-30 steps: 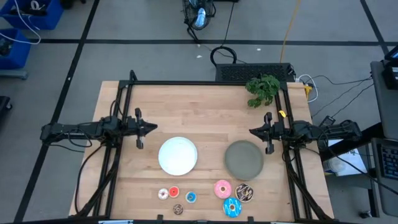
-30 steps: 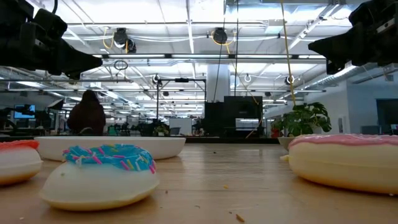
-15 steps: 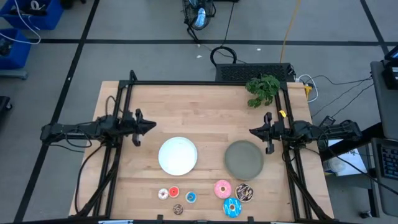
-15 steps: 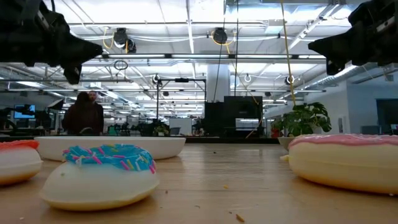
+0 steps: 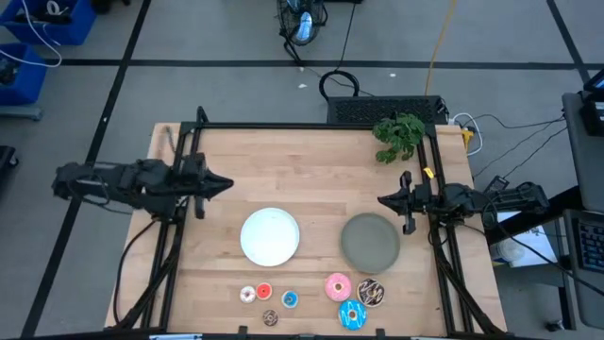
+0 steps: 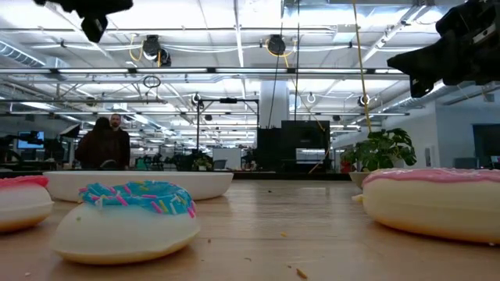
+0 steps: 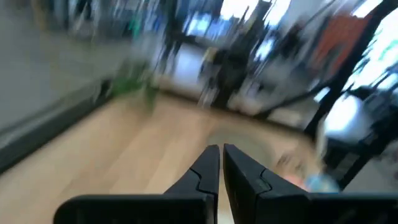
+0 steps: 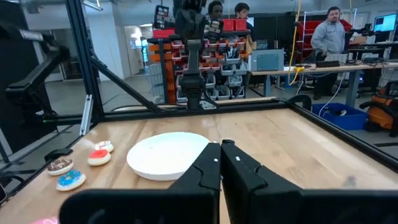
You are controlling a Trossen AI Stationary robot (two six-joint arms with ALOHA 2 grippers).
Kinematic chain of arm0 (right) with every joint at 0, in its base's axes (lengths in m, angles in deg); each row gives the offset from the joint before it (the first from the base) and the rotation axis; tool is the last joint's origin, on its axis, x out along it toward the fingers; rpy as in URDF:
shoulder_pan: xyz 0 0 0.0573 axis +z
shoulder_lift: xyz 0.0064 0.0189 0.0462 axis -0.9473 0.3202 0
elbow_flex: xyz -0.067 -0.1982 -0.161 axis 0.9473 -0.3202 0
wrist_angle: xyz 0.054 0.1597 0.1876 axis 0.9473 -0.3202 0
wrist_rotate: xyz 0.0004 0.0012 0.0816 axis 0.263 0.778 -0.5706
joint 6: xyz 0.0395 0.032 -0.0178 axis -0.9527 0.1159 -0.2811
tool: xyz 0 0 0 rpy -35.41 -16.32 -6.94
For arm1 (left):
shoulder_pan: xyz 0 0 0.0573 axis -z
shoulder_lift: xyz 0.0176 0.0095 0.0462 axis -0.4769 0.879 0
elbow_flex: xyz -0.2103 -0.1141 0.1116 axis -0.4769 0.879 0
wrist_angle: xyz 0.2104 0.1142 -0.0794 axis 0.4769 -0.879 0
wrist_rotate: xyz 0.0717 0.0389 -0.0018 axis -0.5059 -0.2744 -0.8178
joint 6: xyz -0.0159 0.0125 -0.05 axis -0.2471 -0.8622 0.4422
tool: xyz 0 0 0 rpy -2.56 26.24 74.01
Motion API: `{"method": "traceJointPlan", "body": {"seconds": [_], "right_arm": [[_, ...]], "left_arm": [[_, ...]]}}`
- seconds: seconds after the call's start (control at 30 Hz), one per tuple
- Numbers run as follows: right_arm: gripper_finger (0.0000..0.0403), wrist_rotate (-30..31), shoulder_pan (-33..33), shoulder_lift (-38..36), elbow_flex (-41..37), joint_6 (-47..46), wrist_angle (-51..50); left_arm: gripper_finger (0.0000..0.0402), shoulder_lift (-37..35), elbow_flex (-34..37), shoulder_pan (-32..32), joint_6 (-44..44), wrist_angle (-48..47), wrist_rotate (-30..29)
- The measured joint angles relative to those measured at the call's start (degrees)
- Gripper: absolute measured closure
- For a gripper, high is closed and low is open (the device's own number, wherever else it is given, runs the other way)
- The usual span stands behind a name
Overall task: Pick & Place donuts
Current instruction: Put the small white donut on the white plate
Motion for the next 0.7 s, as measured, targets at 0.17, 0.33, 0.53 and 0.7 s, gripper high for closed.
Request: {"method": "traceJointPlan", "body": {"seconds": [0.17,0.33,0.53,0.7], "right_arm": [[0.0403,0.00,0.00,0.04,0.00,0.03,-2.52],[0.0403,-0.07,0.00,0.07,0.00,-1.66,-4.29],[0.0403,-0.02,0.00,0.09,-0.01,-1.36,-3.36],[0.0403,-0.01,0.00,0.11,0.00,-1.24,-2.55]], "left_arm": [[0.0376,16.18,-14.81,5.81,5.29,-19.20,-2.61],[0.0376,31.21,-26.27,14.29,8.67,-33.71,-2.23],[0.0375,44.68,-36.04,22.60,15.99,-43.47,-1.24],[0.0339,51.42,-38.36,27.99,21.42,-43.75,0.10]]}}
